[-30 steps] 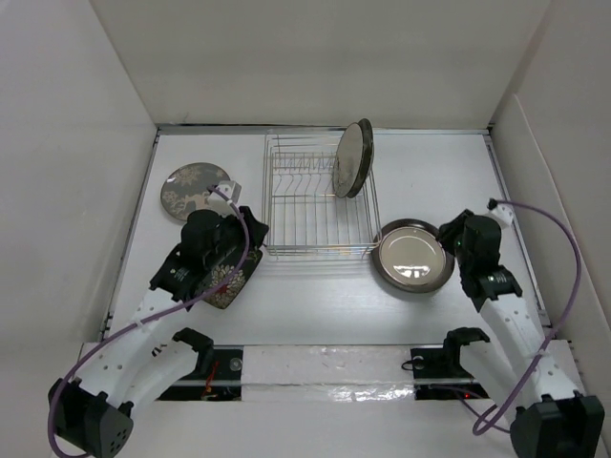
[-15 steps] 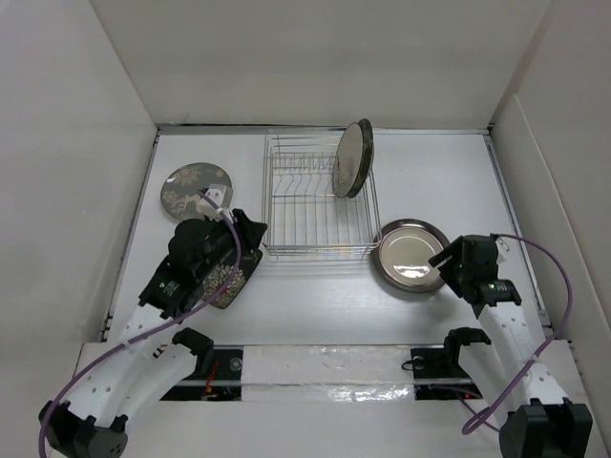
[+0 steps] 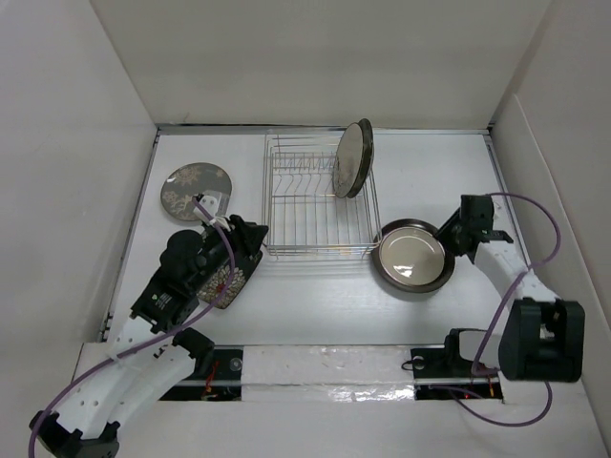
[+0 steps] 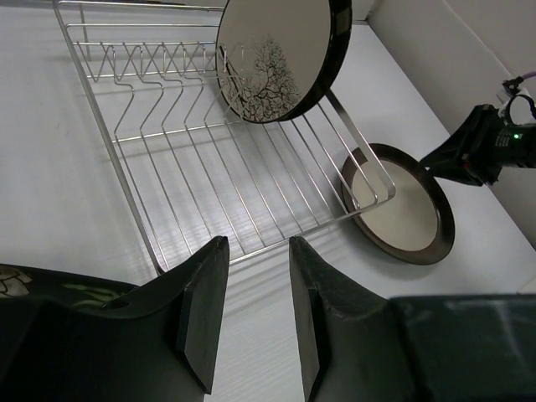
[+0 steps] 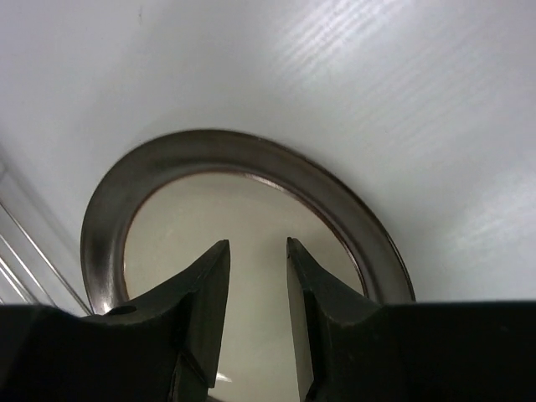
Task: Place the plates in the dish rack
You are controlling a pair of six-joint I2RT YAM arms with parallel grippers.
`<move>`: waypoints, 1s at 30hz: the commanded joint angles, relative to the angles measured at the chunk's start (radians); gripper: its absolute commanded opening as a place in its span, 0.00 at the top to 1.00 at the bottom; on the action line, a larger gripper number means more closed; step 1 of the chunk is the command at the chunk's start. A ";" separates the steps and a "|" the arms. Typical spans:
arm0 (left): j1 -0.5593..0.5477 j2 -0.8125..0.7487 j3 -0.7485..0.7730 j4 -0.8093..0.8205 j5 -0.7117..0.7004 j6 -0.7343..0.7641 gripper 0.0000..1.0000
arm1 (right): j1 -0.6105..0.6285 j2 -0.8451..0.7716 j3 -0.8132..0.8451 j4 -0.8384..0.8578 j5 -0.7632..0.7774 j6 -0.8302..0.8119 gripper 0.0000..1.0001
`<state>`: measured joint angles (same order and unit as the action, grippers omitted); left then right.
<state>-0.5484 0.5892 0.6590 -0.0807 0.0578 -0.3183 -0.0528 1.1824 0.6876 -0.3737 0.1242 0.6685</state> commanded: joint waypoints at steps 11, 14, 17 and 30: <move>-0.004 -0.006 0.042 0.019 -0.024 0.010 0.68 | -0.036 0.384 0.147 0.185 -0.075 -0.113 0.64; -0.004 -0.003 0.042 0.019 -0.024 0.012 0.68 | -0.068 0.401 0.155 0.225 -0.026 -0.073 0.67; -0.004 0.001 0.040 0.019 -0.027 0.012 0.68 | -0.114 0.376 0.141 0.315 0.022 -0.020 0.67; -0.004 0.023 0.042 0.018 -0.039 0.015 0.68 | -0.104 0.665 0.460 0.331 -0.161 0.011 0.61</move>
<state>-0.5488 0.6132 0.6590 -0.0814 0.0307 -0.3161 -0.1680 1.8450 1.1164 -0.0631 -0.0025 0.6670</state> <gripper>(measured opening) 0.320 0.384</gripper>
